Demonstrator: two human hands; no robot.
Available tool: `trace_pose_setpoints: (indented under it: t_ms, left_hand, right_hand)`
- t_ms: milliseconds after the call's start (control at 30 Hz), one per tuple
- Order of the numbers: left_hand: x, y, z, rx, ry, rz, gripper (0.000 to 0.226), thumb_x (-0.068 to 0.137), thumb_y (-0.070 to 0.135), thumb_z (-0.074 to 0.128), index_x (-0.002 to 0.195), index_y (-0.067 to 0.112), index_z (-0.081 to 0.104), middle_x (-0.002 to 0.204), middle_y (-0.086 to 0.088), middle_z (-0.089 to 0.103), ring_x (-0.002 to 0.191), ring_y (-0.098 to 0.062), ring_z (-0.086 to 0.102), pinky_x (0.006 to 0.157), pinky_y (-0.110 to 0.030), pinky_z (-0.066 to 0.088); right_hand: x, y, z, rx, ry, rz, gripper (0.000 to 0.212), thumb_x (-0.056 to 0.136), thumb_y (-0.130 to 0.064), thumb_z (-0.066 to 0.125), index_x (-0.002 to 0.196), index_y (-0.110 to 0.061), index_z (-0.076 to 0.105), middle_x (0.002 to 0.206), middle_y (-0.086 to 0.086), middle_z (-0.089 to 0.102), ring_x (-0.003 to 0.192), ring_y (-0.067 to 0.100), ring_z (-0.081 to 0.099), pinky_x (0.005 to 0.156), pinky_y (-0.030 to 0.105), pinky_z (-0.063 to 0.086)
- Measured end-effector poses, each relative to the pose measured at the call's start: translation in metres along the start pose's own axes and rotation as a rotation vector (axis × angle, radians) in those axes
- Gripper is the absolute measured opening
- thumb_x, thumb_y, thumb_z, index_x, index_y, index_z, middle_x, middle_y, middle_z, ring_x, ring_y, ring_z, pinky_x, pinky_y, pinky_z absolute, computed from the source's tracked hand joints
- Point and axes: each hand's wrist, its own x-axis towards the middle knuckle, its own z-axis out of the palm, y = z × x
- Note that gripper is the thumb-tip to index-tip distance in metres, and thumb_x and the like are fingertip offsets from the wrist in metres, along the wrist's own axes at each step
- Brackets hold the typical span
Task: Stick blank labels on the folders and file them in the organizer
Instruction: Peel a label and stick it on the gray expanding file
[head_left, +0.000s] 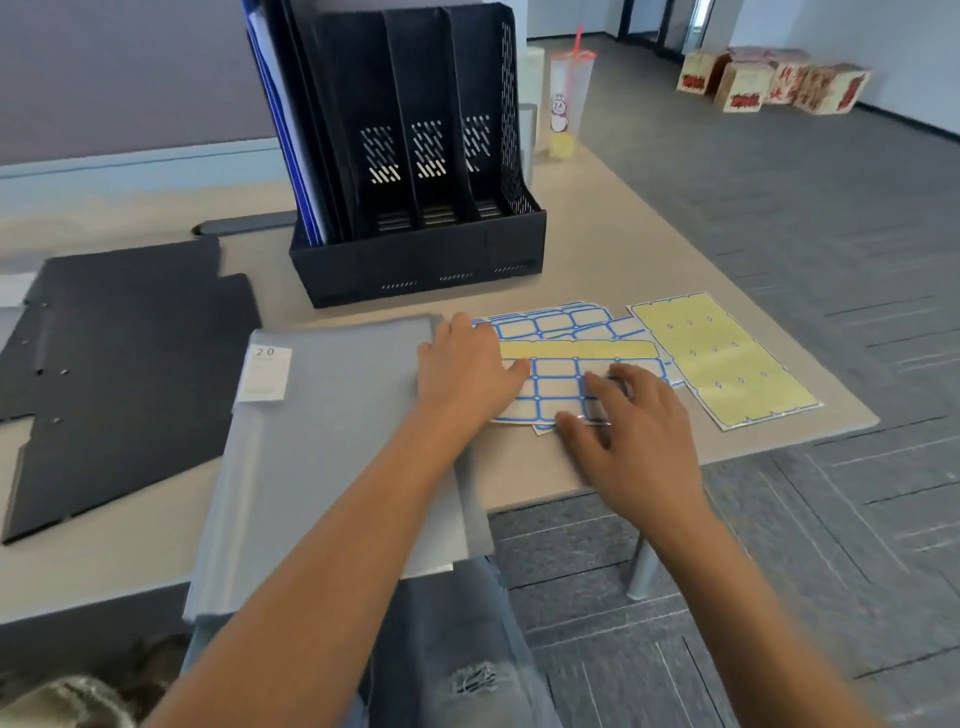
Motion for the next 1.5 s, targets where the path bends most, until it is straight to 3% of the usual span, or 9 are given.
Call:
trace_pose_setpoints:
  t_ms: [167,400,633,833,1067,1200,1333,1500]
  left_hand:
    - [0.006,-0.009,0.007,0.021,0.001,0.017,0.049,0.090,0.058,0.053,0.114,0.017,0.066,0.120,-0.004,0.050,0.121,-0.027,0.043,0.095,-0.044,0.041]
    - [0.008,-0.015,0.007,-0.154,0.021,0.014,0.034,0.090,0.048,0.060,0.114,0.025,0.066,0.115,0.001,0.053,0.119,-0.026,0.044,0.097,-0.042,0.041]
    - [0.016,-0.017,0.005,-0.091,-0.050,0.033,0.051,0.087,0.059,0.059,0.124,0.025,0.062,0.117,-0.001,0.053,0.121,-0.026,0.044,0.100,-0.043,0.041]
    - [0.017,-0.018,0.004,-0.197,-0.055,0.038,0.039,0.083,0.054,0.068,0.116,0.034,0.063,0.114,0.003,0.055,0.119,-0.022,0.045,0.100,-0.042,0.042]
    - [0.005,-0.021,0.003,-0.171,0.003,-0.007,0.045,0.087,0.050,0.066,0.116,0.015,0.065,0.117,-0.005,0.054,0.117,-0.027,0.049,0.099,-0.042,0.044]
    - [-0.007,-0.018,0.004,-0.114,0.041,-0.020,0.042,0.089,0.050,0.061,0.115,0.017,0.068,0.118,-0.005,0.056,0.116,-0.029,0.049,0.097,-0.043,0.043]
    - [-0.008,-0.014,0.004,-0.272,0.032,-0.091,0.033,0.087,0.045,0.065,0.113,0.024,0.070,0.113,0.002,0.062,0.114,-0.025,0.054,0.099,-0.042,0.042]
    - [-0.012,-0.011,0.002,-0.619,0.073,-0.148,0.024,0.086,0.023,0.069,0.110,0.026,0.066,0.081,0.014,0.064,0.093,-0.019,0.065,0.092,-0.043,0.051]
  right_hand:
    - [-0.001,0.001,0.006,-0.090,0.044,-0.013,0.058,0.091,-0.060,0.054,0.130,-0.020,0.069,0.139,0.009,0.061,0.130,0.031,0.053,0.111,0.048,0.040]
    - [-0.002,-0.001,0.006,-0.124,0.035,0.003,0.057,0.092,-0.060,0.055,0.133,-0.023,0.066,0.142,0.006,0.058,0.131,0.026,0.047,0.115,0.047,0.038]
    - [-0.002,0.000,0.007,-0.136,0.037,0.004,0.059,0.093,-0.062,0.052,0.135,-0.024,0.065,0.144,0.006,0.058,0.134,0.026,0.046,0.116,0.049,0.038]
    - [-0.002,0.000,0.009,-0.141,0.056,0.005,0.057,0.093,-0.061,0.053,0.133,-0.023,0.066,0.143,0.006,0.059,0.133,0.027,0.048,0.115,0.048,0.039]
    - [-0.002,-0.002,0.007,-0.123,0.057,0.016,0.056,0.092,-0.061,0.055,0.132,-0.024,0.066,0.143,0.005,0.058,0.132,0.027,0.049,0.114,0.046,0.038]
    - [-0.002,-0.003,0.007,-0.127,0.043,0.023,0.059,0.092,-0.063,0.052,0.134,-0.025,0.066,0.144,0.004,0.057,0.134,0.028,0.049,0.116,0.047,0.037]
    - [-0.002,-0.003,0.007,-0.123,0.041,0.019,0.060,0.092,-0.064,0.051,0.135,-0.024,0.066,0.145,0.005,0.057,0.135,0.028,0.049,0.117,0.049,0.036]
    - [-0.002,-0.002,0.006,-0.119,0.045,0.020,0.062,0.092,-0.065,0.048,0.135,-0.023,0.066,0.144,0.005,0.058,0.134,0.028,0.050,0.117,0.050,0.038]
